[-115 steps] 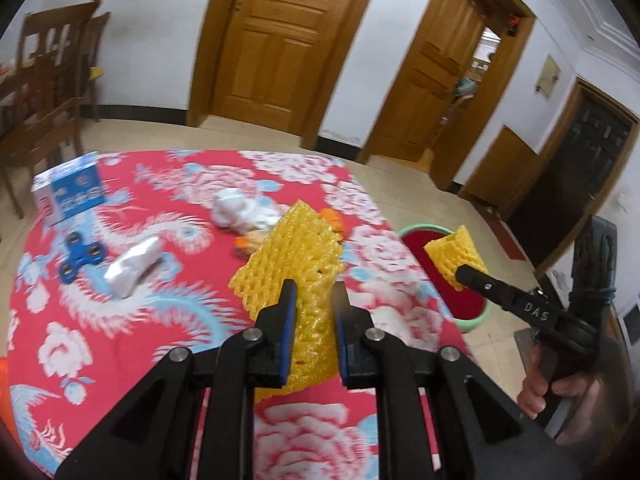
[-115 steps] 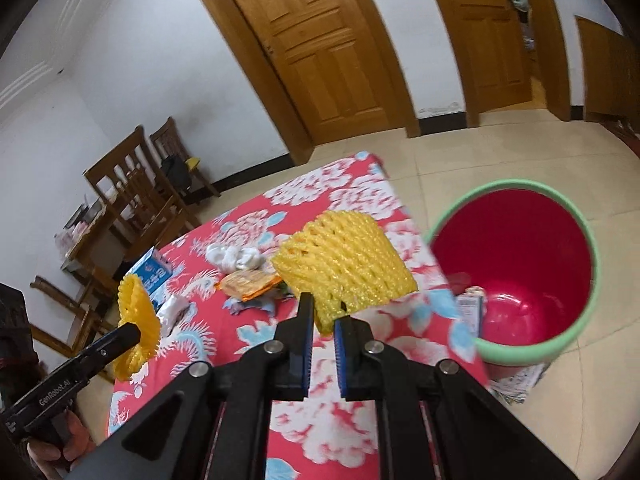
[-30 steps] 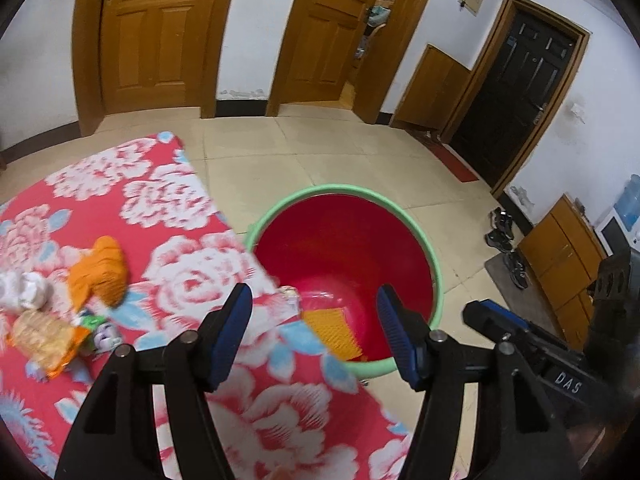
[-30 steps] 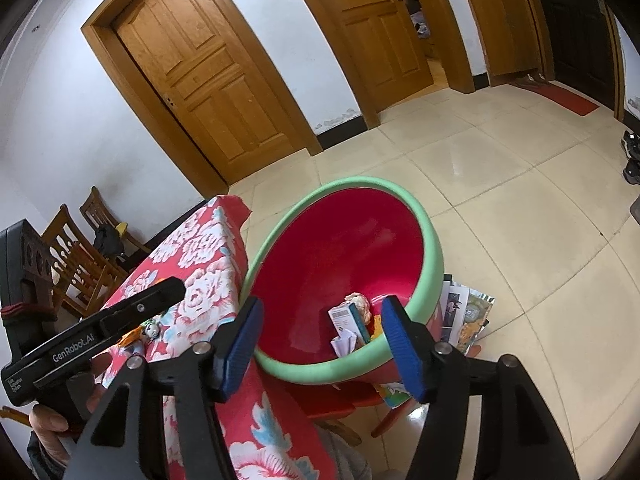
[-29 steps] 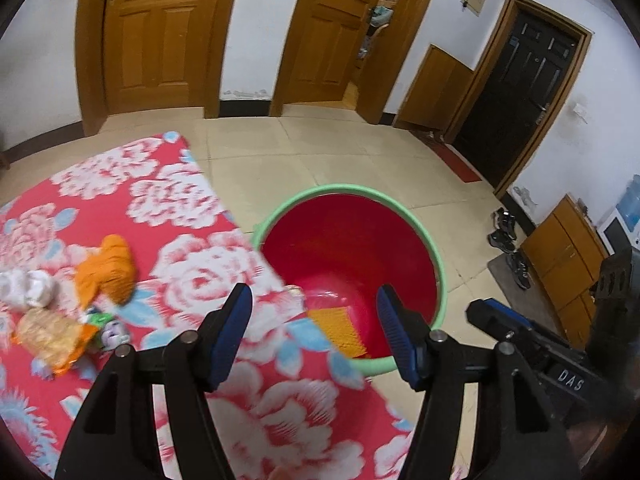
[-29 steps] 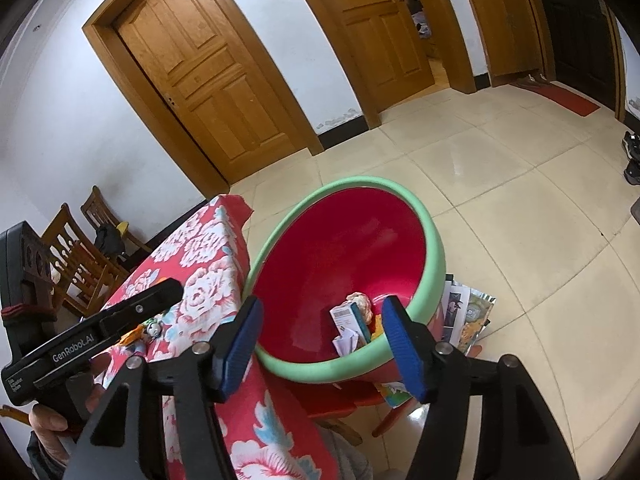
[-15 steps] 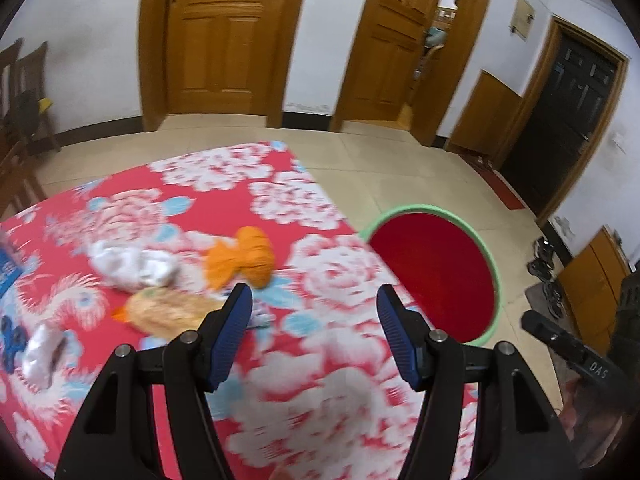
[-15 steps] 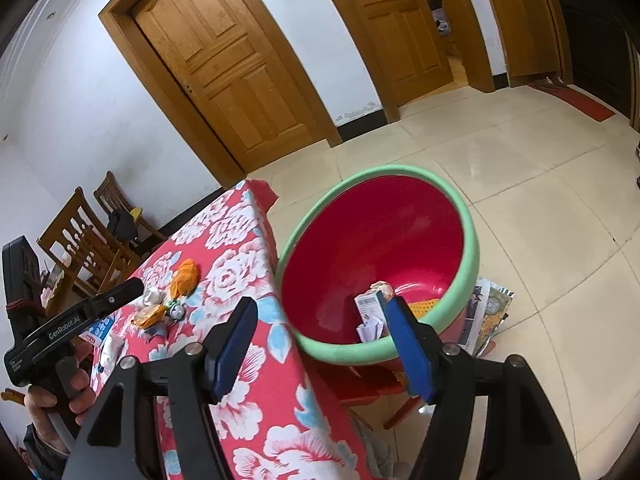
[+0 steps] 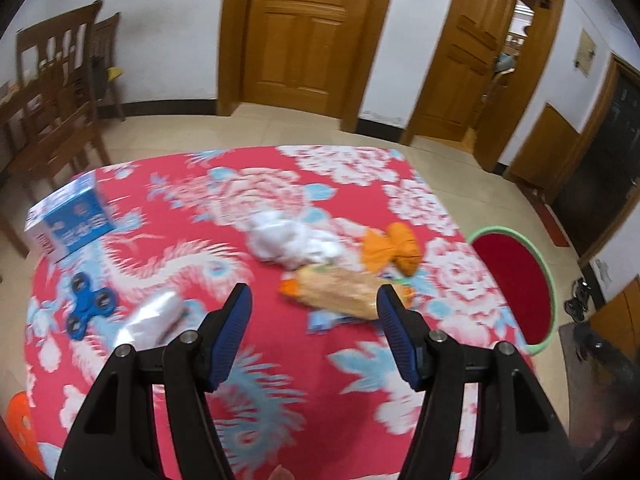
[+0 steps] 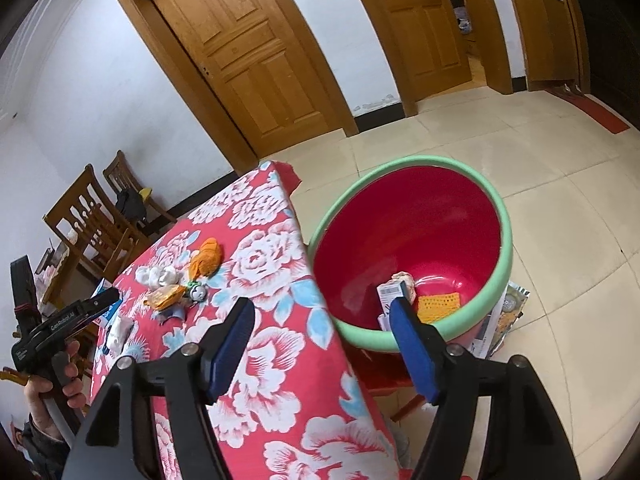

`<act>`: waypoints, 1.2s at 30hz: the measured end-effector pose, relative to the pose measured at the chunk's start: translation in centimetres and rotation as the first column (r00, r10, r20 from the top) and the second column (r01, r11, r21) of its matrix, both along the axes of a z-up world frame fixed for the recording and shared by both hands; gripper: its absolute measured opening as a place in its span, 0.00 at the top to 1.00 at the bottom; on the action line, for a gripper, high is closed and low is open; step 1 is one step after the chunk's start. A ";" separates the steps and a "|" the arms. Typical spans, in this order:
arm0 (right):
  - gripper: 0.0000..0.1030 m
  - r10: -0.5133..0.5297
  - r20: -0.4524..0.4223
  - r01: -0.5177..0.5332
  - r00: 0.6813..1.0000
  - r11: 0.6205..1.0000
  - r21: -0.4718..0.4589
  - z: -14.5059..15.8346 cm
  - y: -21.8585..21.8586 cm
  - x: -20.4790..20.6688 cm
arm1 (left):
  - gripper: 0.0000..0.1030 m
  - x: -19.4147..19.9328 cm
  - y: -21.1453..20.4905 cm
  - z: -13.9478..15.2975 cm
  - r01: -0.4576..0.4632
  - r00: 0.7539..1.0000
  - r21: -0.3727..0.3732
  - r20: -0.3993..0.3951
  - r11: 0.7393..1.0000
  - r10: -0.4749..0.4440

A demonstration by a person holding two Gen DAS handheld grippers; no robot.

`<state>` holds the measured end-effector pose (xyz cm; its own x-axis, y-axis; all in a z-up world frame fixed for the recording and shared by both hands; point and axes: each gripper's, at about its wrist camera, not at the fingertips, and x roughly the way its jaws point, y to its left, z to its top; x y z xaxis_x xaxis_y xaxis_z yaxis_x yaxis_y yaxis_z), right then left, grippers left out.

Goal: Collect trash
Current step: 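Move both tools back over the table toward the silver foil and orange cloth, then grasp the silver foil wrapper with the left tool while the right tool grasps the orange cloth bundle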

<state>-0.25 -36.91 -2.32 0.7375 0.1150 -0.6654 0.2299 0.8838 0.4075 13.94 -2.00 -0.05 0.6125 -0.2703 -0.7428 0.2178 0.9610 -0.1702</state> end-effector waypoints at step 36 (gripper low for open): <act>0.28 0.164 -0.062 -0.167 0.985 0.985 -0.053 1.3 9.4 7.9 | 0.56 2.8 8.6 -6.1 -0.120 0.988 0.166 -0.074 0.979 0.134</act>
